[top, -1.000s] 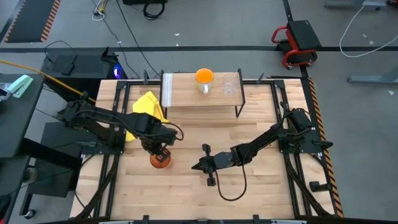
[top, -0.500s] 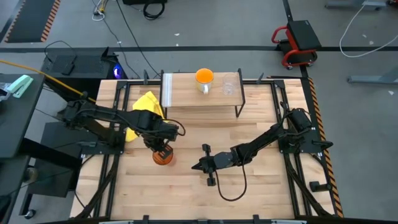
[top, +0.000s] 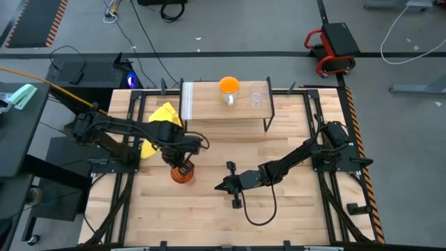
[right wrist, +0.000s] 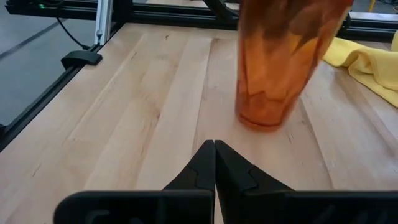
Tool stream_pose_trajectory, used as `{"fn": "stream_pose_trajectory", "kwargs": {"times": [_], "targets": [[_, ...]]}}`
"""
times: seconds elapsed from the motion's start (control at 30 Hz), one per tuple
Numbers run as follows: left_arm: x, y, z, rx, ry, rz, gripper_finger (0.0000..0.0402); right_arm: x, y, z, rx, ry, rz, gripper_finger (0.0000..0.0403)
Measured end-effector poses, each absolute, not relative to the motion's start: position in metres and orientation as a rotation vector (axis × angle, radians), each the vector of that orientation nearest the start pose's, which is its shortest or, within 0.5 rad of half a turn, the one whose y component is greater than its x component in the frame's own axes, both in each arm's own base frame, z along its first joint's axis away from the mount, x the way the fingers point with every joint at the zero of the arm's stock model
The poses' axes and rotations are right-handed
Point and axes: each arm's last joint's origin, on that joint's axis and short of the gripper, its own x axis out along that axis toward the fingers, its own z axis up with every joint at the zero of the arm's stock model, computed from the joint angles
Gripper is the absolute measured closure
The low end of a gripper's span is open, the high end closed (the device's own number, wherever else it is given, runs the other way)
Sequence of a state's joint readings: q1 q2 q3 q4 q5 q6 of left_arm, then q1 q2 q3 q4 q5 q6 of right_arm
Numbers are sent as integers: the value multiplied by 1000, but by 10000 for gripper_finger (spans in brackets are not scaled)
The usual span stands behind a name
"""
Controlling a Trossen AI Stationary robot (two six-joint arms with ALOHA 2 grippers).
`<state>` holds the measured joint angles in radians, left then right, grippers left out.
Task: Stack small to large cups/mugs on shelf
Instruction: Put the orange cup on the shelf
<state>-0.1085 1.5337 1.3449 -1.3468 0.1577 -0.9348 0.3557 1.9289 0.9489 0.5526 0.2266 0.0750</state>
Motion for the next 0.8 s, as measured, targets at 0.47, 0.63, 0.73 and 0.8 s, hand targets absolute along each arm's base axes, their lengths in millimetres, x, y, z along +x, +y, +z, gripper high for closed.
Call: {"fn": "stream_pose_trajectory", "kwargs": {"times": [0.47, 0.63, 0.73, 0.8], "targets": [[272, 4, 367, -732, 1339, 572, 390, 362, 128, 136, -66, 467, 111, 394], [284, 31, 393, -687, 1237, 540, 390, 361, 127, 134, -74, 492, 116, 394], [291, 52, 404, -676, 1180, 535, 390, 360, 127, 133, -87, 512, 117, 394], [294, 67, 412, -678, 1138, 545, 390, 359, 127, 135, -99, 516, 121, 394]]}}
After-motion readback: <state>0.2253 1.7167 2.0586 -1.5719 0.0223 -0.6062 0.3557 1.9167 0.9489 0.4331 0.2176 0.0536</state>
